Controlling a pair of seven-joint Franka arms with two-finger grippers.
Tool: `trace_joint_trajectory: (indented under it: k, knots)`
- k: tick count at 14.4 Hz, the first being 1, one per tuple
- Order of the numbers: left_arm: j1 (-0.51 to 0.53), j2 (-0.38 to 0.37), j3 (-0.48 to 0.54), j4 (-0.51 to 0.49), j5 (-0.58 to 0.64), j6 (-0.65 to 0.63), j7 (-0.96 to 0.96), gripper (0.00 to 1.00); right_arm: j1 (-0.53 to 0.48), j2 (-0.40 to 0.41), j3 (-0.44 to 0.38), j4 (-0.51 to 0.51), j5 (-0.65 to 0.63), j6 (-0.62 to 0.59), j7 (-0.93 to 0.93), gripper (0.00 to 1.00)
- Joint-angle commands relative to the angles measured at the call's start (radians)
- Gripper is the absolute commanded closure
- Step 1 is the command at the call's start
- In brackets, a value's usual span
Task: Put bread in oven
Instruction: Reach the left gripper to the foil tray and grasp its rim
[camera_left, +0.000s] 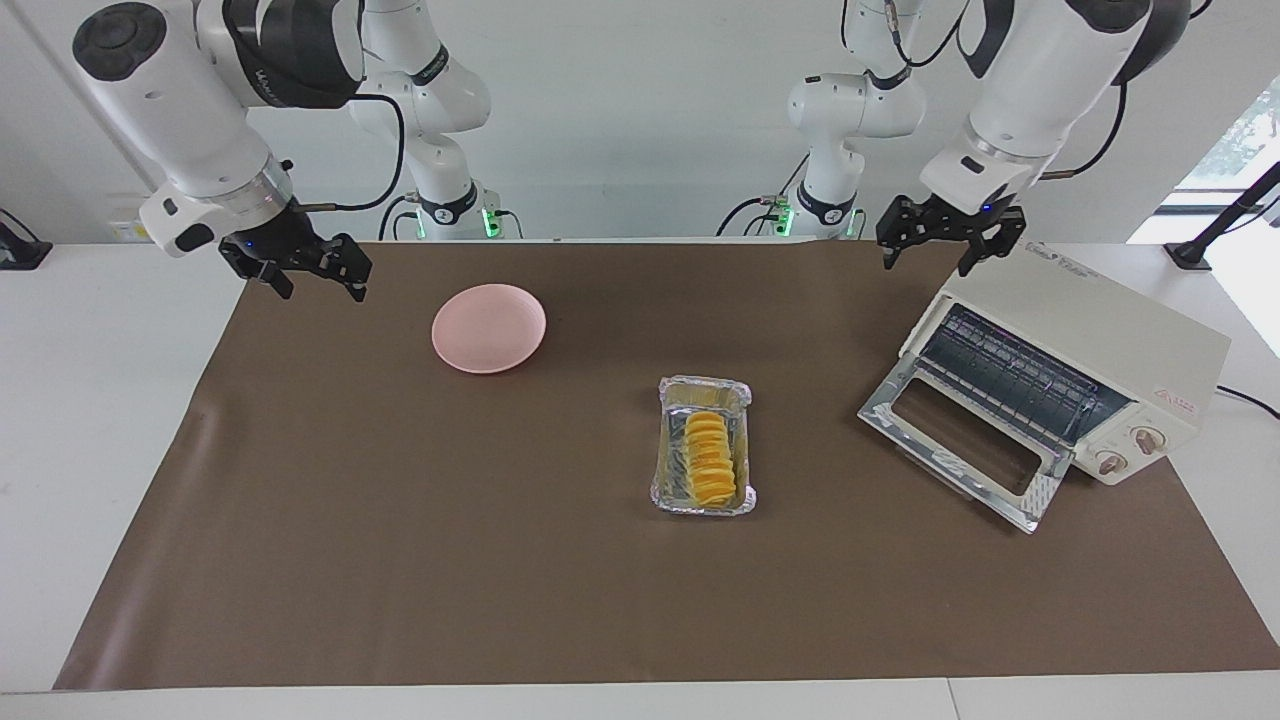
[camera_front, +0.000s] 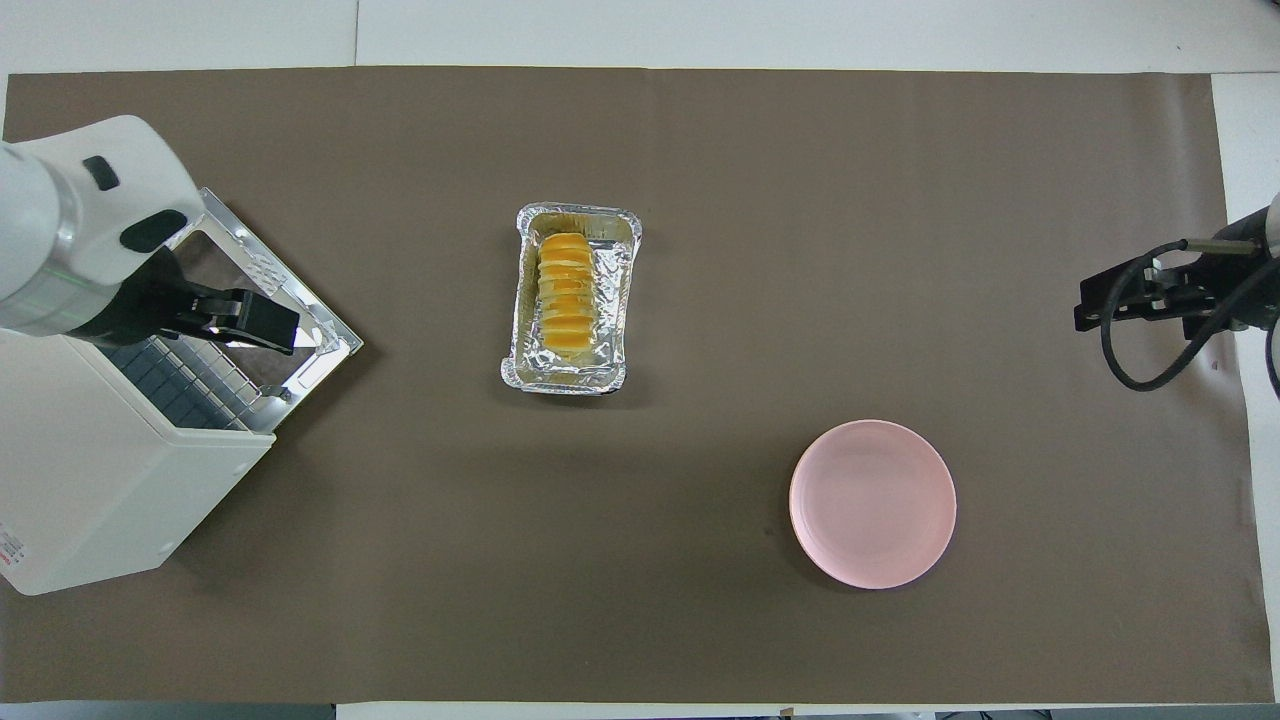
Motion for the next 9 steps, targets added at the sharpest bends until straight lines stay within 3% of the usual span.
trace_joint_trajectory:
  k: [1,3,4,7,9]
  knots:
    - [-0.097,0.279,0.009,0.316,-0.041,-0.039,-0.157,0.00,-0.011,-0.004,0.012,0.001,-0.006,-0.008,0.001,0.00]
    - [-0.177,0.461,0.021,0.501,-0.049,-0.022,-0.239,0.00,-0.010,-0.005,0.012,0.001,-0.009,-0.011,0.002,0.00]
    - [-0.200,0.517,0.021,0.533,-0.049,0.017,-0.273,0.00,-0.007,-0.005,0.014,0.001,-0.012,-0.010,0.002,0.00]
    - [-0.252,0.574,0.015,0.466,-0.051,0.244,-0.325,0.00,-0.004,-0.007,0.014,0.001,-0.020,-0.001,-0.002,0.00]
    - [-0.320,0.638,0.021,0.454,-0.035,0.312,-0.347,0.00,-0.002,-0.008,0.014,0.003,-0.020,0.003,-0.008,0.00]
